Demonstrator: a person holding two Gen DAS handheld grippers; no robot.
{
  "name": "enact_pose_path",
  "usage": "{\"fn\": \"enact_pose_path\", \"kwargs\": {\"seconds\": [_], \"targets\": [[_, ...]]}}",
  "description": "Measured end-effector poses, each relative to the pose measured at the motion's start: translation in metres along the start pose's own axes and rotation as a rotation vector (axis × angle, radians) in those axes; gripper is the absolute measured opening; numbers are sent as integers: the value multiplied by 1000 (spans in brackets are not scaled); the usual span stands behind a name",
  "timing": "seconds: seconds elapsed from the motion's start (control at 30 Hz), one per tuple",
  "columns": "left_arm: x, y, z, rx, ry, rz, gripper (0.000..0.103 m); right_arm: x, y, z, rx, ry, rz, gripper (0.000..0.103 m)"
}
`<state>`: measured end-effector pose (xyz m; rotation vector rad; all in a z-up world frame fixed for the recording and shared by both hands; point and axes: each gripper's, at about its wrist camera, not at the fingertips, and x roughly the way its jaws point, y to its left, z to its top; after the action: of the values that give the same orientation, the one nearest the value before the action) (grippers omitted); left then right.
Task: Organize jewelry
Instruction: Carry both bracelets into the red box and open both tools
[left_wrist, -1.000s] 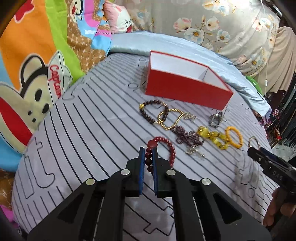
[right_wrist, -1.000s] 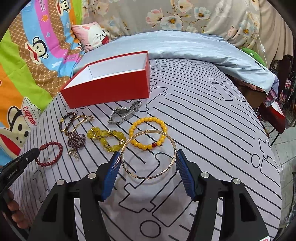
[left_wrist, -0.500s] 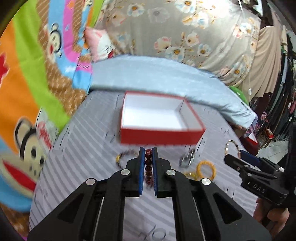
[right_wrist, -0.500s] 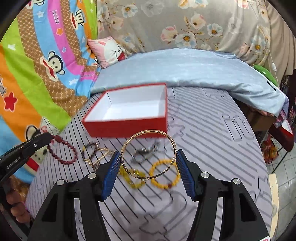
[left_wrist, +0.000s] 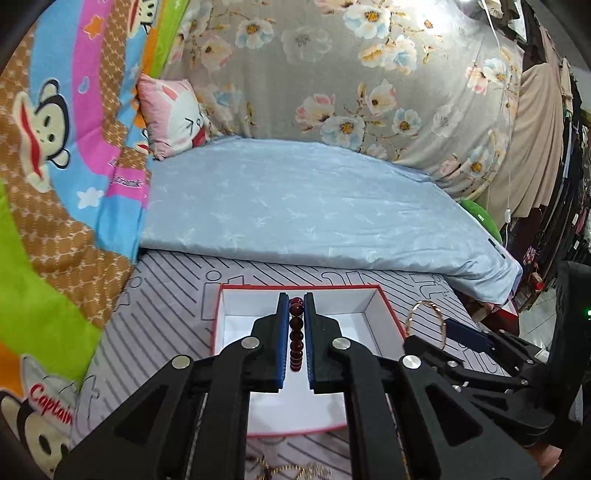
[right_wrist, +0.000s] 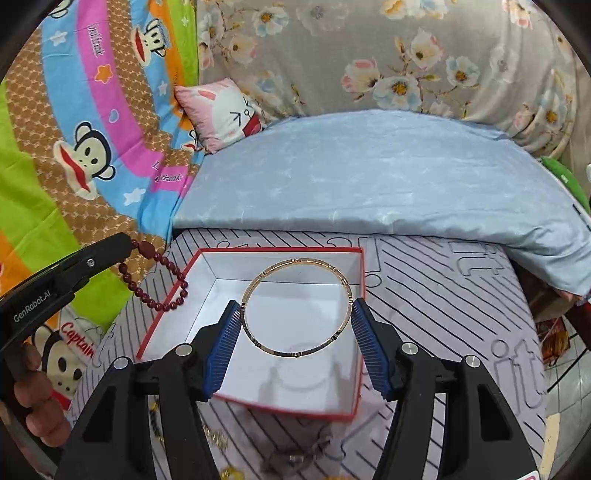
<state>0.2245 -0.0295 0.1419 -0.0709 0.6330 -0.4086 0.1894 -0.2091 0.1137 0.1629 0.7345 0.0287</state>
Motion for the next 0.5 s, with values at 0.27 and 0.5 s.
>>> {"fn": "enact_pose_path", "kwargs": {"seconds": [0.27, 0.5], "targets": [[70, 14, -3, -1, 76, 46, 8, 70, 0, 8, 0, 83, -10, 59], [103, 20, -9, 6, 110, 116, 9, 95, 2, 11, -4, 96, -27, 61]]}}
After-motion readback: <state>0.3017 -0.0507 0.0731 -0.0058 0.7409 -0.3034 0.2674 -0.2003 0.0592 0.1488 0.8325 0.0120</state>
